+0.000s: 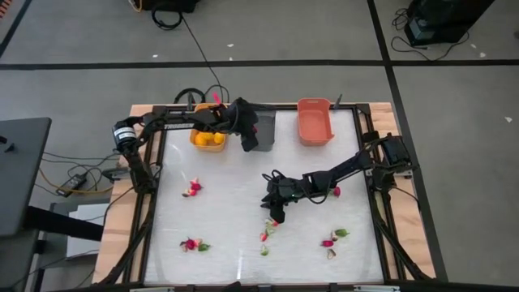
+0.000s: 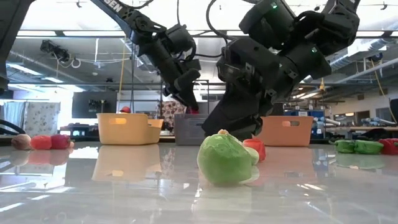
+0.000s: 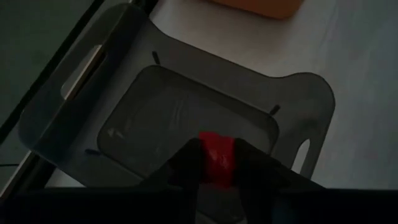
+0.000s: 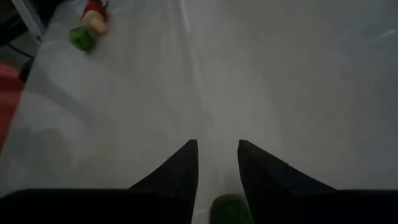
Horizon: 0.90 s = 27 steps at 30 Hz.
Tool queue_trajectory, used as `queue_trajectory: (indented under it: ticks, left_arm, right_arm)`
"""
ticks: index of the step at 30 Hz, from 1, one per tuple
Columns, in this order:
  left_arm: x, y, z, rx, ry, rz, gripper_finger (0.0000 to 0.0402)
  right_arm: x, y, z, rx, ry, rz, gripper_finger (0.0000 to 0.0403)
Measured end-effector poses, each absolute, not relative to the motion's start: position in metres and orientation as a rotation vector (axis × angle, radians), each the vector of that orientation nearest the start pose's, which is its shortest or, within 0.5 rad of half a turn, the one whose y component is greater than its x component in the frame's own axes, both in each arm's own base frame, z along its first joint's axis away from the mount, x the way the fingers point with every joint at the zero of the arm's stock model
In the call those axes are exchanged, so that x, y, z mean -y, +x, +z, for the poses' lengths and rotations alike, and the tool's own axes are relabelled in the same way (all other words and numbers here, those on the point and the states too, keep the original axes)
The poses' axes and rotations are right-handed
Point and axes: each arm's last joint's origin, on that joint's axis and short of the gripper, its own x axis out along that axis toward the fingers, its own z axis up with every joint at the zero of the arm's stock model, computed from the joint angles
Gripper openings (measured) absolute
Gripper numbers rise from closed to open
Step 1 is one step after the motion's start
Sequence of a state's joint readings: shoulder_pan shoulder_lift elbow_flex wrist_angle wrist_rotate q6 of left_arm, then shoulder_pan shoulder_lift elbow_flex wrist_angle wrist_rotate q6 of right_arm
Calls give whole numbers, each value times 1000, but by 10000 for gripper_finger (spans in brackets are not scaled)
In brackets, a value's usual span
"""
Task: Sort produce into baskets
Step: Put the red chili pepper into the black bin
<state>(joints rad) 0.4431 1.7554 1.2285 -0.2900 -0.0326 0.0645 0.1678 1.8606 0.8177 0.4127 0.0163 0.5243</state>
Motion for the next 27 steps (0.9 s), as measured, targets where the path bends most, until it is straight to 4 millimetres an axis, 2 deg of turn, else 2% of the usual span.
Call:
queue_trajectory:
  ticks: [8,12,16,19,23,27]
  left_arm:
    - [-163,340,221,-812,-142,447,168]
    - [-162,338,220,-827,-174,460,177]
    - [-159,332,226,-877,-89,415,178]
    - [-153,320,246,-850,-43,396,178]
    - [-134,293,273,-757,-42,335,177]
    - [-101,262,280,-751,-57,296,177]
  right_arm:
    - [-48,346,119,-600,362,-134,126]
    - [-46,346,119,-599,362,-139,126]
    - [-46,346,119,-596,278,-130,126]
    - [-42,348,121,-578,199,-159,126]
    - [-32,355,127,-563,129,-162,126]
    - [-25,366,139,-525,96,-123,127]
